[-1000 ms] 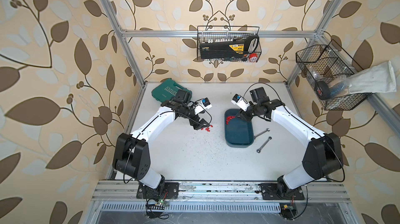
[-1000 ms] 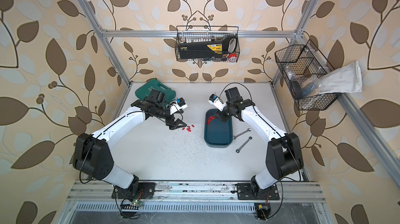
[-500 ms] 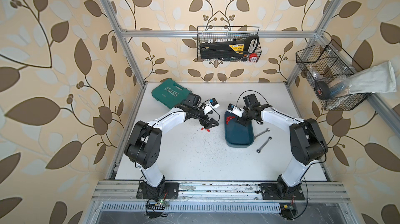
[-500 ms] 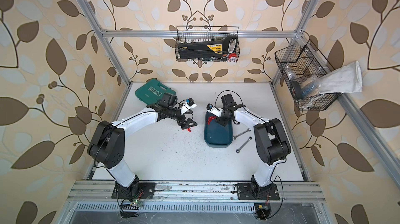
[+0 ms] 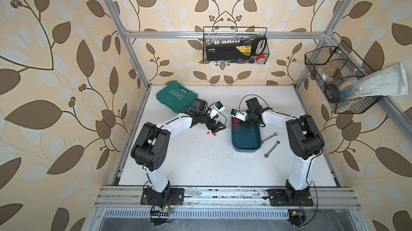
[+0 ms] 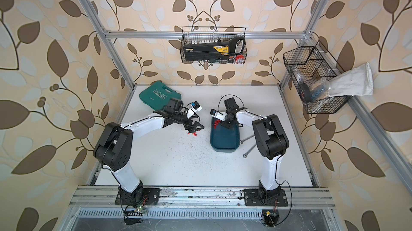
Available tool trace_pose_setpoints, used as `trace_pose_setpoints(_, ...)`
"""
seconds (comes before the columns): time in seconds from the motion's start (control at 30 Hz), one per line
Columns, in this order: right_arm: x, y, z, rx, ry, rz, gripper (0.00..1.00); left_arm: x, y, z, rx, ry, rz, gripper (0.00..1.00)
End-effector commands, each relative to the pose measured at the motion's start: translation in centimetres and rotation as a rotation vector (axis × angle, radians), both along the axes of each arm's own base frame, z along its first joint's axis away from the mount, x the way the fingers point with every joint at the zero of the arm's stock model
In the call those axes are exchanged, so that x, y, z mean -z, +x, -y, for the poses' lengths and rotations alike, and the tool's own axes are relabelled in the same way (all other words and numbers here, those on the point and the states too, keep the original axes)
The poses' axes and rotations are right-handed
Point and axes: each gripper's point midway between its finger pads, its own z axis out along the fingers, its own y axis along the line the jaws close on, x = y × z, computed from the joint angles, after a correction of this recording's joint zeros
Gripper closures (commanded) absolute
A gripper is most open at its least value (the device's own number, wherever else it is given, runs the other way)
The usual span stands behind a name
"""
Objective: Take the screw protection sleeves out of the storage box
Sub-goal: Pick up the screw protection sleeve from the storage box.
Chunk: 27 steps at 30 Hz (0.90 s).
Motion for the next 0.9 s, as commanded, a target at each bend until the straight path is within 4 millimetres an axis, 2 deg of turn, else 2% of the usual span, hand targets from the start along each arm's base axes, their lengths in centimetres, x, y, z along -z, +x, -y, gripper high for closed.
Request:
trace_pose_setpoints(0.0,0.4,0.8,-0.2,-0.024,-0.025,0.019,0.59,-1.3,0.4,0.7,0.006,-0.020,0.002,0.01)
trace_pose_setpoints(0.23,1.6,0.6,0.0,-0.048,-0.049,0.003,0.64,-1.8,0.4,0.7,0.005,-0.016,0.003,0.01)
trace_pose_setpoints(0.47,2.1,0.0,0.2,-0.059,-0.064,-0.008,0.83,-2.4,0.1,0.3,0.009,-0.005,0.033,0.01)
trace_pose_setpoints(0.7,1.1,-0.5,0.3,-0.061,-0.057,-0.006,1.00,-3.5,-0.1,-0.3,0.012,0.007,0.090,0.01)
trace_pose_setpoints(0.87,-0.4,-1.0,0.5,-0.054,-0.043,0.003,1.00,-4.1,0.0,-0.7,0.007,0.018,0.114,0.01)
